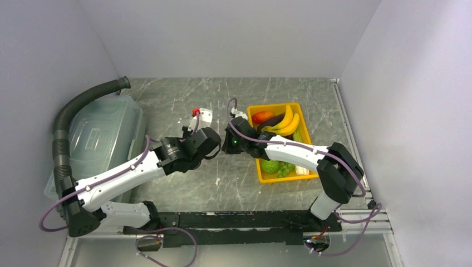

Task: Place the food in the zip-top bag and seal the zipper
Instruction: Open the zipper of the food storage bag at the center of the board.

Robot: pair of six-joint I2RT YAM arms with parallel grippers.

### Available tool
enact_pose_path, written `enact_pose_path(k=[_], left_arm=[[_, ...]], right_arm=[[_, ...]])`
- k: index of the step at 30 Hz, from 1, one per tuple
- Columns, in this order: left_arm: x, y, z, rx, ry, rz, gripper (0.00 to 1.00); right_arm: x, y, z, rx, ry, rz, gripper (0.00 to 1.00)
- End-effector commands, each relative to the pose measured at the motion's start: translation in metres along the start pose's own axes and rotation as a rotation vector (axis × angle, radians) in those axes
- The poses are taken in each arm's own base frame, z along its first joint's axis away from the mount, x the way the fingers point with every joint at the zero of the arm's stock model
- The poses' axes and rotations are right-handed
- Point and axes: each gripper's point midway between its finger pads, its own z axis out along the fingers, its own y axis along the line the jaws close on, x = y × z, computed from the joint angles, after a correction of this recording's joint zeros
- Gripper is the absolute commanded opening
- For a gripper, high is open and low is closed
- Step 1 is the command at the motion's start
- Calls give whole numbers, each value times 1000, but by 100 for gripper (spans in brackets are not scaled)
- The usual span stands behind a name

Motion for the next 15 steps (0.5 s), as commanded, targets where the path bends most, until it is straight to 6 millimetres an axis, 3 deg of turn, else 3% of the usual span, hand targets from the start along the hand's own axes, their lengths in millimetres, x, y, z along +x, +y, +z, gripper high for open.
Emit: enact_pose_path(k=[1,4,15], left_arm=[[-23,4,-2,-39,-63,-44,0],[-21,1,1,-42,-54,-39,0],[-21,-10,12,-64,-40,-17,0]], right_arm=[[-19,0,-17,3,-35,-6,5],[-28,11,-28,-30,-59,-13,11],[-49,39,-71,-121,-110,-62,53]])
